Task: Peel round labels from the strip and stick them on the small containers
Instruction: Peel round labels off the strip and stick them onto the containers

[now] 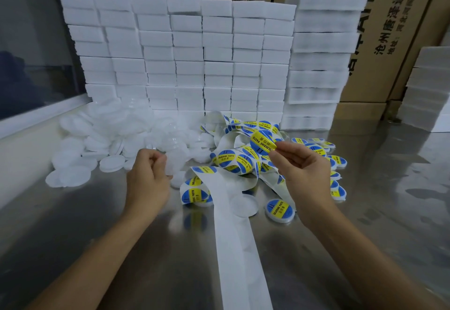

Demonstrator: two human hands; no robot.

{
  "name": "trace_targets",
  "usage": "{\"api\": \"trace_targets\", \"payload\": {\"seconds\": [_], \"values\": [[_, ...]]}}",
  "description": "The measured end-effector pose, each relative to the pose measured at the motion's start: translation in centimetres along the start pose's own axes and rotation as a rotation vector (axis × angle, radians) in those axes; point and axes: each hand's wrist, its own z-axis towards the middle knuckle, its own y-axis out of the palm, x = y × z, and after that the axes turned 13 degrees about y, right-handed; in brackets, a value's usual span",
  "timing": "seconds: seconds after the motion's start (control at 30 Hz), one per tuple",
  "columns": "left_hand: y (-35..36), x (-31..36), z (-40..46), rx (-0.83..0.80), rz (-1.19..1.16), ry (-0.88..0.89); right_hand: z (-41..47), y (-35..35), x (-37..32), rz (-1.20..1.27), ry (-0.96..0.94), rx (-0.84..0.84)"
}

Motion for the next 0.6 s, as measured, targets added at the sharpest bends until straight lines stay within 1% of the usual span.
{"api": "trace_targets", "payload": {"seconds": [0.07,0.27,0.37,0.47,0.6], "values": [[0.1,1.2,0.0,0.032,-0.163,-0.087,0.1,0.0,0.0,0.001,0.006,0.014],[-0.2,4.9,-0.3,-0.032,-0.602,-0.331,0.1,0.1,0.4,-0.043,0.016,0.011],[-0.2,5.9,-0.5,-0.064,-0.735,-0.402,0.0,0.1,0.4,-0.035,0.026,-0.002],[-0.2,6.2,-0.7,-0.088,-0.827,-0.436,0.2,0.0,0.5,-0.026,0.037,0.002],[0.0,6.2,-1.1,-0.119,-0.936,-0.499,0.1,0.1,0.4,-0.110,0.045,-0.019]]}}
